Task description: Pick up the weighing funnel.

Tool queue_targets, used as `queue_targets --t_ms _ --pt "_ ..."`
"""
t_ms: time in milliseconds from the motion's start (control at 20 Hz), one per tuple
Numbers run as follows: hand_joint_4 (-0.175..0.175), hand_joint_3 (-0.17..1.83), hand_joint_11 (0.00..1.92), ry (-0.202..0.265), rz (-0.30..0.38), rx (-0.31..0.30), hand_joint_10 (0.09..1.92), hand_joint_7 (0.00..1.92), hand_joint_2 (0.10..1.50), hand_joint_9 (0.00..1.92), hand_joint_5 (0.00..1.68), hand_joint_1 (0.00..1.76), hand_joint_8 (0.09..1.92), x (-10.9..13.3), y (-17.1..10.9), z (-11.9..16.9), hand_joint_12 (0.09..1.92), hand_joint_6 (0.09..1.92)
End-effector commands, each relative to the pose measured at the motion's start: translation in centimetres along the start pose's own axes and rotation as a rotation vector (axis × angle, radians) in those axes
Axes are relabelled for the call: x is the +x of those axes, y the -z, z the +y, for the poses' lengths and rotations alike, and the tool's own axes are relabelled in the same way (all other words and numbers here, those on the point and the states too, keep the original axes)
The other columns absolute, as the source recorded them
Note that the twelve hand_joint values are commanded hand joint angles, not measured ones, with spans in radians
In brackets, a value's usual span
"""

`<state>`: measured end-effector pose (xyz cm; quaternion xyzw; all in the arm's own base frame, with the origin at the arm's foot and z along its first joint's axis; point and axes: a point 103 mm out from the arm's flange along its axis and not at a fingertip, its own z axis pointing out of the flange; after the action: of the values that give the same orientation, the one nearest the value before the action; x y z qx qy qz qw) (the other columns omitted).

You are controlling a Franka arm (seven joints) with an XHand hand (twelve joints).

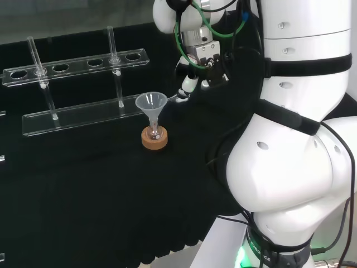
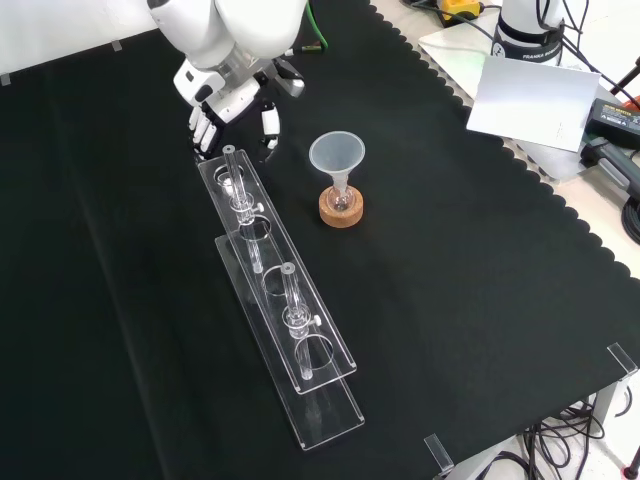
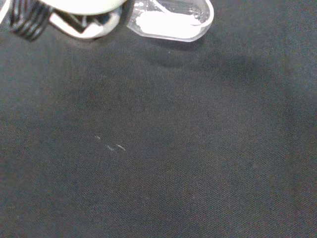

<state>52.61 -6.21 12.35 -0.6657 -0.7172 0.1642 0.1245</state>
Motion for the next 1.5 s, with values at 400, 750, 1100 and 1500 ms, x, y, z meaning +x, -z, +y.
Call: queue_targets --t_ms 400,750,1100,1500 --pt "-0.015 0.64 0.51 -0.019 -0.074 0.012 0.51 0.43 0.58 0.69 0.59 0.92 0.67 0.5 -2.0 1.1 1.28 0.09" --pt "-0.014 0.64 0.51 -0.013 -0.101 0.013 0.51 0.44 0.58 0.69 0.61 0.92 0.67 0.6 -2.6 1.9 1.28 0.09" --pt "-0.006 0.64 0.52 -0.017 -0.118 0.006 0.52 0.46 0.58 0.7 0.67 0.92 0.67 0.4 -2.6 2.5 1.28 0.11" --pt "-0.002 0.65 0.53 -0.014 -0.144 -0.007 0.52 0.48 0.6 0.72 0.72 0.92 0.67 0.8 -2.4 3.0 1.27 0.15"
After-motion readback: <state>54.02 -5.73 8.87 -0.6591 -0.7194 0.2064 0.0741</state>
